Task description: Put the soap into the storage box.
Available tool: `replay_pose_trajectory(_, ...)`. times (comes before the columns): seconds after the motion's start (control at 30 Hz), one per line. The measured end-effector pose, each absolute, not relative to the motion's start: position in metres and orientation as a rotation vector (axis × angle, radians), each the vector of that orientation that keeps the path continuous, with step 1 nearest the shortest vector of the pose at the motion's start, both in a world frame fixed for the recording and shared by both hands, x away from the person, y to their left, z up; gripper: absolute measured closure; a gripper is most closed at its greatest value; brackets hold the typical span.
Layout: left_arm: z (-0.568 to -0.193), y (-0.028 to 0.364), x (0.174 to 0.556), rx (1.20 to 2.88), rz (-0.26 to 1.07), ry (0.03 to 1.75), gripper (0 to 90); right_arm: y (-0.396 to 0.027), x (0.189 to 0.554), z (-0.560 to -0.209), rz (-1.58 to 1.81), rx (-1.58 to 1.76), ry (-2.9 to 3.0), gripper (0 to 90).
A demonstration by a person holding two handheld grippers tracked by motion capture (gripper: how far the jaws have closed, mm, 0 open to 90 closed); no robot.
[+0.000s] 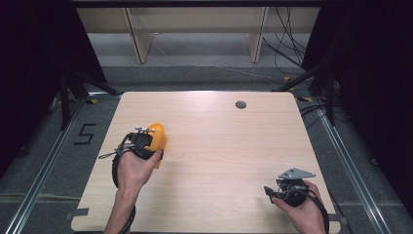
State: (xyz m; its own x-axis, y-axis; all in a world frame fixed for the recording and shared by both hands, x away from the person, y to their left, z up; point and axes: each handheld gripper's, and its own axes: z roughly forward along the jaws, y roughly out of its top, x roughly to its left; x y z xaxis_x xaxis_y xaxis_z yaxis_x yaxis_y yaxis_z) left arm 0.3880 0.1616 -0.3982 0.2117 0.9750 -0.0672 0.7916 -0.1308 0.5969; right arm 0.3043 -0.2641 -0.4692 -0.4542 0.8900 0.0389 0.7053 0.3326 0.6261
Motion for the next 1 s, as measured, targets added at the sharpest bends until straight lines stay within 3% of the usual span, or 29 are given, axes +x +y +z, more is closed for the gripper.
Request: replay_pose_trajectory(1.0,-0.393,0.179,0.435,2.019,0.561,1.636,60.5,-0.265,0.304,-0.469,0.838,1.418,2.287,46.3)
